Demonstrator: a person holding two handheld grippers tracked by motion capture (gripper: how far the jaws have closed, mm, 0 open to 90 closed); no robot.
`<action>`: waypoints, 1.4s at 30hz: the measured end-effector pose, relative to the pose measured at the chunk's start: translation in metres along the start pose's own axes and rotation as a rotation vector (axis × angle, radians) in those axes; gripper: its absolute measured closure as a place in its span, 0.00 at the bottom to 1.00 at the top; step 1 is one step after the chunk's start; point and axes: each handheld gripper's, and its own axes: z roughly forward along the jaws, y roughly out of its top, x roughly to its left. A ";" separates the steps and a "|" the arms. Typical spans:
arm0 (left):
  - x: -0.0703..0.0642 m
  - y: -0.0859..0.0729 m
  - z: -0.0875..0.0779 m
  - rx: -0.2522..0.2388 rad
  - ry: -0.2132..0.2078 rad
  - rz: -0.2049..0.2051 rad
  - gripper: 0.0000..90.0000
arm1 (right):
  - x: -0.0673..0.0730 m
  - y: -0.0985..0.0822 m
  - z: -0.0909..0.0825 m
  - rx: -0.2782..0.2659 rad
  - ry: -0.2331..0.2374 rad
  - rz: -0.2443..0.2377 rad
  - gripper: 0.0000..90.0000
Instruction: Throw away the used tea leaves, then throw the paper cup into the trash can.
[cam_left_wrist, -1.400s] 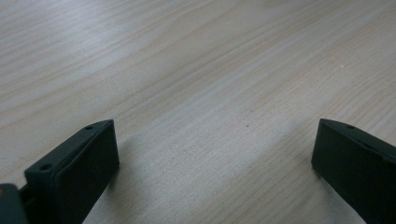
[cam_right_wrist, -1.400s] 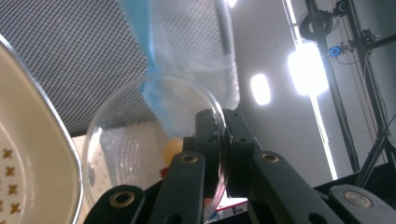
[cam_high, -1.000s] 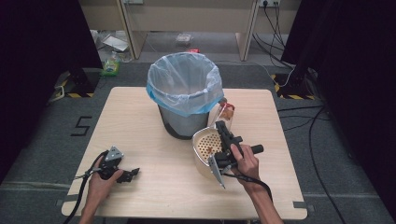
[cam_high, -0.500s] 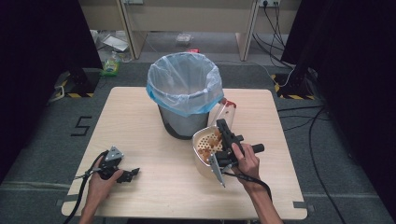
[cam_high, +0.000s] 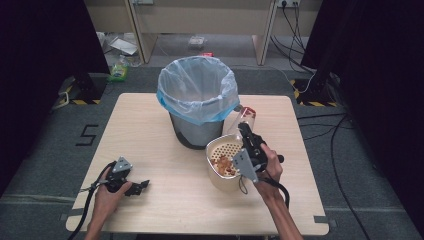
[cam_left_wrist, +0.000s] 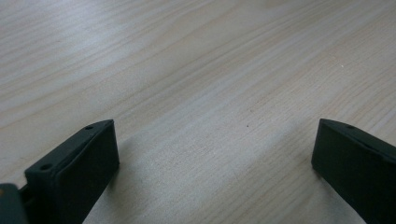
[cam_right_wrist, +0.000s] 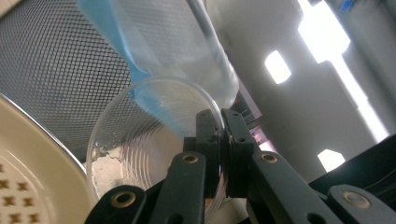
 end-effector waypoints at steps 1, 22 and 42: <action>0.000 0.000 0.000 0.000 0.000 0.001 0.00 | -0.008 -0.003 0.001 0.019 0.028 0.102 0.97; 0.000 0.000 0.000 0.002 -0.002 -0.002 0.00 | -0.067 -0.036 0.023 0.124 0.198 0.742 0.97; 0.000 0.000 0.000 0.002 -0.002 -0.002 0.00 | -0.109 -0.036 0.043 0.161 0.231 0.805 0.96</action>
